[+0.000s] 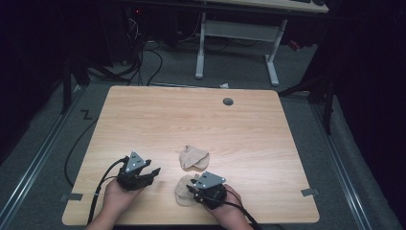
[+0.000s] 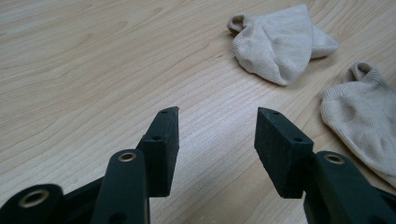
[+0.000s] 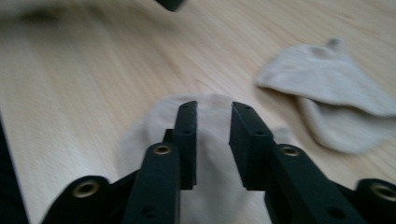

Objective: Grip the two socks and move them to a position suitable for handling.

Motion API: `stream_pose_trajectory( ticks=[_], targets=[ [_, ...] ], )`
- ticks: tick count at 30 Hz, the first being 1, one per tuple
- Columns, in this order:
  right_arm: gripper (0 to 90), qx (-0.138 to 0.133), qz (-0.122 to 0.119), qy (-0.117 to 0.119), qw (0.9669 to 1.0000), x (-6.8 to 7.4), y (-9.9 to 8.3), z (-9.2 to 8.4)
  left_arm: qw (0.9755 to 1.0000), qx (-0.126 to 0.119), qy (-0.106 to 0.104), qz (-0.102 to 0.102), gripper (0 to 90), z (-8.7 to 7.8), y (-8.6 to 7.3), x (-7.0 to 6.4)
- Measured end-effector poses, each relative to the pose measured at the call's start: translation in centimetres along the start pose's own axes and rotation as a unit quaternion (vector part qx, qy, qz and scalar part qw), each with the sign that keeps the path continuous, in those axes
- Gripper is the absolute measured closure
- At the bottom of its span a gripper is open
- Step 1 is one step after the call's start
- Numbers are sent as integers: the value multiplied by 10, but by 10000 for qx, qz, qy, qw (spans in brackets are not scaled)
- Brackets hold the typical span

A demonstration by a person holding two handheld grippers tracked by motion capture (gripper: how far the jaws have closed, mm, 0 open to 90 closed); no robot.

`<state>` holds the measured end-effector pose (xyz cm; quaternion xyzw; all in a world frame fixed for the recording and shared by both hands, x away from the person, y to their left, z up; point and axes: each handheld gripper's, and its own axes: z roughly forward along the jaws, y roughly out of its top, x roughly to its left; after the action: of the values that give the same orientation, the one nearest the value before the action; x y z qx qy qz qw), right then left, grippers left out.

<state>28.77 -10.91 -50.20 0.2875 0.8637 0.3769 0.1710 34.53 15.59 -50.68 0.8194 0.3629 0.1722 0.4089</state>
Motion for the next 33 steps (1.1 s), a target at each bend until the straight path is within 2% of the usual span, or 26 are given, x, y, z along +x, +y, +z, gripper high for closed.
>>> stream_pose_trajectory(
  ticks=[3, 7, 9, 12, 13, 16, 17, 28, 33],
  targets=[
    [584, 125, -8, 81, 9999, 6, 5, 13, 10000, -8, -8, 5, 502, 0, 0, -2],
    [560, 297, -19, 132, 9995, 7, 5, 25, 10000, -18, -40, 18, 502, -1, 0, -4],
    [617, 410, -76, 123, 9991, 8, 3, 28, 10000, -17, -53, 21, 502, -1, 1, -5],
    [776, 473, -162, 106, 9987, 9, 2, 29, 9999, -20, -79, 60, 501, -2, 2, -7],
    [808, 458, -189, 103, 9987, 10, 2, 28, 9999, -16, -90, 73, 501, -2, 2, -8],
    [815, 375, -186, 108, 9991, 9, 3, 25, 9999, -14, -111, 95, 501, -1, 2, -10],
    [818, 268, -139, 73, 9995, 8, 3, 22, 9998, -5, -133, 114, 501, -1, 3, -12],
    [817, -217, 106, -29, 9997, -1, 5, 2, 9992, -9, -240, 321, 510, 0, 7, -27],
    [815, -283, 222, -50, 9993, -5, 4, -2, 9984, 21, -315, 460, 509, 2, 8, -36]
  ],
)
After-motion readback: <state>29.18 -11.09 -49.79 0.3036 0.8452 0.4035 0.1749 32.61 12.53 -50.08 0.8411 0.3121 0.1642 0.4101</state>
